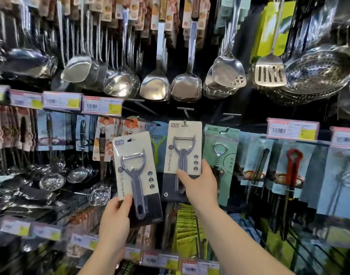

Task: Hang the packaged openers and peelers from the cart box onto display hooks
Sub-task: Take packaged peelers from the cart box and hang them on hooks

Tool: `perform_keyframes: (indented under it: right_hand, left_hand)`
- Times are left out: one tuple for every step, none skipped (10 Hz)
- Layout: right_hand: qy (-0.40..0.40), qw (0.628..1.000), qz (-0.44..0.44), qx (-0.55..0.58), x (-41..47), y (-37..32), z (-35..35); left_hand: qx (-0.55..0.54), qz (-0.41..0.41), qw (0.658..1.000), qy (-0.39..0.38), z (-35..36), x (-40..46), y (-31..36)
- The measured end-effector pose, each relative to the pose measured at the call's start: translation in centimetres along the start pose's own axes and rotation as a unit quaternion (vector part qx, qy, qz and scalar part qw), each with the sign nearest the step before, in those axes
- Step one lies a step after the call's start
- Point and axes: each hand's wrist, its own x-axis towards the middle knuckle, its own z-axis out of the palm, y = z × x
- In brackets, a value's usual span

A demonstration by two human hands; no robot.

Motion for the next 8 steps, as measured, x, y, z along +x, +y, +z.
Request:
perform_keyframes:
  right_hand:
    - [0.032,0.995,-0.025,-0.09,-0.1,-0.6,-0.3]
    - [-0.011,0.995,-0.095,-0.009,-2.6,0.0,-0.1]
    - [-0.06,0.993,-0.097,0.039,-4.6,0.9,0.4]
    - [-0.045,0.993,-0.096,0.054,-4.4,1.3,-0.1]
    - [-0.038,0.996,-0.072,0.044,-3.5,1.3,-0.7]
    - [-0.033,0.996,-0.064,0.049,-2.8,1.3,-0.8]
    - [-0.019,0.997,-0.072,0.032,-2.8,1.7,-0.5]
    - [-0.009,0.998,-0.059,0.035,-2.7,2.4,-0.3]
  left_hand:
    - [0.011,0.034,0.999,-0.031,1.1,-0.1,1.0]
    - [0.016,0.08,0.994,-0.078,2.8,-0.6,2.3]
    - [0.03,0.113,0.989,-0.091,4.9,-1.3,3.5]
    - [0.031,0.12,0.987,-0.105,6.5,-1.7,4.3]
    - [0.039,0.112,0.987,-0.111,7.4,-1.5,4.6]
    - [0.063,0.117,0.986,-0.105,7.7,-1.2,4.7]
    - [0.071,0.112,0.985,-0.114,7.7,-1.0,4.6]
    - [0.092,0.108,0.984,-0.112,7.5,-0.7,4.1]
